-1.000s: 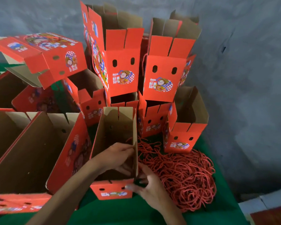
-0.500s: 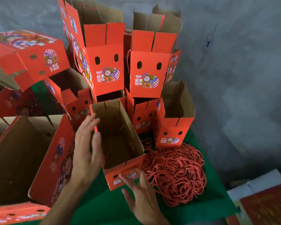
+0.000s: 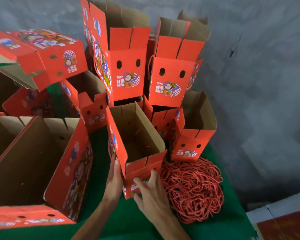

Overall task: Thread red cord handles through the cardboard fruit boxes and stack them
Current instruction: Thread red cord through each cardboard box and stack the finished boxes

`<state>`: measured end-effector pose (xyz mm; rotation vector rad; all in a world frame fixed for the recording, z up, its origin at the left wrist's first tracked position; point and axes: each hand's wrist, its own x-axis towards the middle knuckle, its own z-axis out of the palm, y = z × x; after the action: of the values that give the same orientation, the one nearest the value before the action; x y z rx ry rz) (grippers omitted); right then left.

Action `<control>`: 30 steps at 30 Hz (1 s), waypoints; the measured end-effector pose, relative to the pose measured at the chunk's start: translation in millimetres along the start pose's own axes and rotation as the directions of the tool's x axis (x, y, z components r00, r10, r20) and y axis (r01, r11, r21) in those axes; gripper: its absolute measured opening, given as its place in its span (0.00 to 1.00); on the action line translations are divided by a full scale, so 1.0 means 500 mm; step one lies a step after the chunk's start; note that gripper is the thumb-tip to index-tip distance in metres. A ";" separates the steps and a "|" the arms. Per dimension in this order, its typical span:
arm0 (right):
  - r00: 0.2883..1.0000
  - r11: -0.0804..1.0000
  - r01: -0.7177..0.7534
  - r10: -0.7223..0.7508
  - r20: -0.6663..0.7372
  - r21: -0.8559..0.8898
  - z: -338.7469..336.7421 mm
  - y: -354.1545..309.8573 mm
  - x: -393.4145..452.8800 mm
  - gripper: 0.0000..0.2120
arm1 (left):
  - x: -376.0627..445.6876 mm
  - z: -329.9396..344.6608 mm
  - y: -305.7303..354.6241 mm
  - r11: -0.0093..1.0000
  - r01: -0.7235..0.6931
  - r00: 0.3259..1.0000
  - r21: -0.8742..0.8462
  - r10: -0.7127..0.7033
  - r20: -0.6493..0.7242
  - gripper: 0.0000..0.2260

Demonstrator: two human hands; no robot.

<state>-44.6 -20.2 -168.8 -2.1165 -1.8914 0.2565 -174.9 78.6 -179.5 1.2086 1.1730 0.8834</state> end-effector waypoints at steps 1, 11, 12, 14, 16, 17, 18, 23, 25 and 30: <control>1.000 1.000 0.009 -0.009 -0.011 0.012 -0.023 0.001 -0.001 0.20 | -0.008 -0.001 0.011 0.996 -0.074 0.997 0.053 0.073 0.026 0.26; 0.972 0.985 0.167 -0.156 -0.174 0.048 -0.363 -0.047 0.007 0.30 | -0.051 0.004 0.192 0.801 -0.563 0.819 0.203 0.574 0.001 0.30; 0.966 0.981 0.191 -0.181 -0.185 0.038 -0.395 -0.053 0.008 0.30 | -0.054 0.003 0.223 0.784 -0.585 0.802 0.208 0.598 0.000 0.30; 0.953 0.974 0.224 -0.215 -0.214 0.018 -0.450 -0.069 0.007 0.31 | -0.056 -0.004 0.289 0.742 -0.635 0.761 0.216 0.648 0.010 0.31; 0.919 0.966 0.259 -0.254 -0.302 -0.023 -0.492 -0.086 0.005 0.30 | -0.058 -0.011 0.351 0.696 -0.689 0.712 0.204 0.702 0.012 0.31; 0.888 0.959 0.281 -0.278 -0.367 -0.046 -0.509 -0.094 0.007 0.29 | -0.058 -0.014 0.379 0.673 -0.714 0.687 0.194 0.727 0.008 0.31; 0.853 0.952 0.299 -0.296 -0.429 -0.062 -0.525 -0.103 0.010 0.29 | -0.058 -0.017 0.403 0.646 -0.740 0.659 0.187 0.753 0.003 0.30; 0.790 0.951 0.306 -0.275 -0.548 -0.037 -0.569 -0.143 0.052 0.28 | -0.033 -0.023 0.504 0.575 -0.801 0.585 0.167 0.811 0.018 0.28; 0.760 0.946 0.321 -0.278 -0.587 -0.032 -0.567 -0.154 0.075 0.28 | -0.013 -0.026 0.526 0.548 -0.821 0.557 0.159 0.830 0.016 0.27; 0.736 0.941 0.338 -0.270 -0.621 -0.009 -0.540 -0.166 0.138 0.25 | 0.042 -0.042 0.566 0.559 -0.816 0.565 0.143 0.825 0.000 0.26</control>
<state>-27.4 30.0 117.0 -1.5106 -1.7162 -0.3672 -168.1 153.8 94.7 1.9074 0.6567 1.5744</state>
